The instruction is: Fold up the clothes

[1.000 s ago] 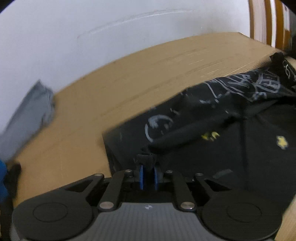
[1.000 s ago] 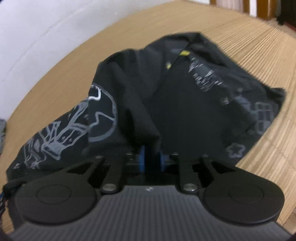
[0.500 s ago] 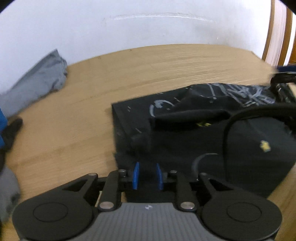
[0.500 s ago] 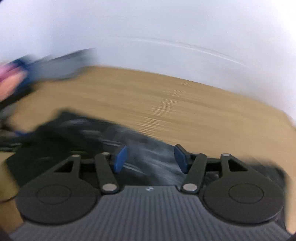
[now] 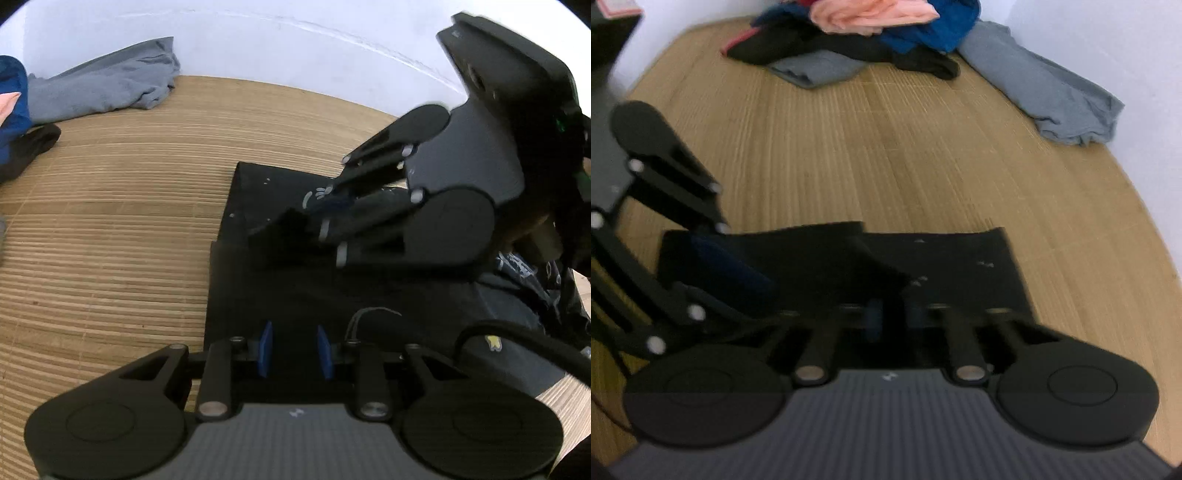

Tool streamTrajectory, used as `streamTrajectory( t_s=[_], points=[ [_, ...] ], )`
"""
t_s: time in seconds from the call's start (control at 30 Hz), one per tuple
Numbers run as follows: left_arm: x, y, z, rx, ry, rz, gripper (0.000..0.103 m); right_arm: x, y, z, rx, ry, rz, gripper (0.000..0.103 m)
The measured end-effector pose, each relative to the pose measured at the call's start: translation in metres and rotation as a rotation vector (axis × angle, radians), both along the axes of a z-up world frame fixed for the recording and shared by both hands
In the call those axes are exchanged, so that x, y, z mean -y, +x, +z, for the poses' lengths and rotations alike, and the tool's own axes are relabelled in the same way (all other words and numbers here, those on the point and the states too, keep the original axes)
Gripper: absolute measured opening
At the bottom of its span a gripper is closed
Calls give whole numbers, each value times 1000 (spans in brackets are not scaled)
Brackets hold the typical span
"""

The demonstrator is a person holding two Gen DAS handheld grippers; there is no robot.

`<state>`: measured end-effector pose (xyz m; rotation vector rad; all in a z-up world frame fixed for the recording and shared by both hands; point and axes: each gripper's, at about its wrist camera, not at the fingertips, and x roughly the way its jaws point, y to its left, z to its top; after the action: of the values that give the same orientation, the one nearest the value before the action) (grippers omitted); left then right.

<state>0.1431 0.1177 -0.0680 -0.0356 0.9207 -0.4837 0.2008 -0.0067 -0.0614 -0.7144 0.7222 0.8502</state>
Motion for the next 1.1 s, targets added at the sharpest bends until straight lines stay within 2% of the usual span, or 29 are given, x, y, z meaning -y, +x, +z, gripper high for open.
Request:
streamTrajectory(
  t_s=[0.07, 0.13, 0.17, 0.23, 0.33, 0.4, 0.47, 0.53, 0.6, 0.67, 0.73, 0.8, 0.9, 1.0, 1.1],
  points=[
    [-1, -1, 0, 4, 2, 9, 30, 15, 8, 30, 134, 121, -215, 4],
    [-4, -1, 0, 4, -4, 19, 30, 33, 6, 58, 199, 272, -358, 4],
    [-6, -1, -1, 3, -9, 23, 30, 38, 4, 64, 174, 336, -384, 4],
    [-11, -1, -1, 0, -21, 30, 29, 36, 1, 54, 48, 389, -357, 4],
    [-16, -3, 1, 2, -18, 34, 29, 14, -4, 6, -80, 335, -290, 7],
    [-19, -5, 4, 4, -7, 30, 30, 7, -6, -23, -176, 312, -310, 9],
    [-24, -7, 9, 8, 8, 26, 30, 9, -12, -18, -166, 368, -337, 19],
    [-28, -6, 17, 28, 13, 25, 30, 19, -11, -7, -226, 421, -392, 28],
    [-28, 0, 30, 65, 1, 24, 31, 48, -26, 11, -225, 537, -457, 33],
    [-21, 11, 43, 106, -20, -1, 33, 81, -44, 26, -196, 648, -531, 59],
    [-7, 24, 49, 128, -33, -35, 35, 115, -66, 33, -132, 715, -633, 72],
    [12, 40, 48, 124, -34, -78, 36, 151, -83, 30, -72, 738, -802, 71],
    [47, 62, 29, 81, 4, -126, 36, 194, -100, 13, -58, 717, -1038, 72],
    [68, 69, 1, 31, 75, -135, 36, 218, -112, -15, -94, 641, -1194, 70],
    [76, 59, -3, 105, 140, -166, 39, 222, -131, -20, -66, 619, -1241, 68]
  ],
)
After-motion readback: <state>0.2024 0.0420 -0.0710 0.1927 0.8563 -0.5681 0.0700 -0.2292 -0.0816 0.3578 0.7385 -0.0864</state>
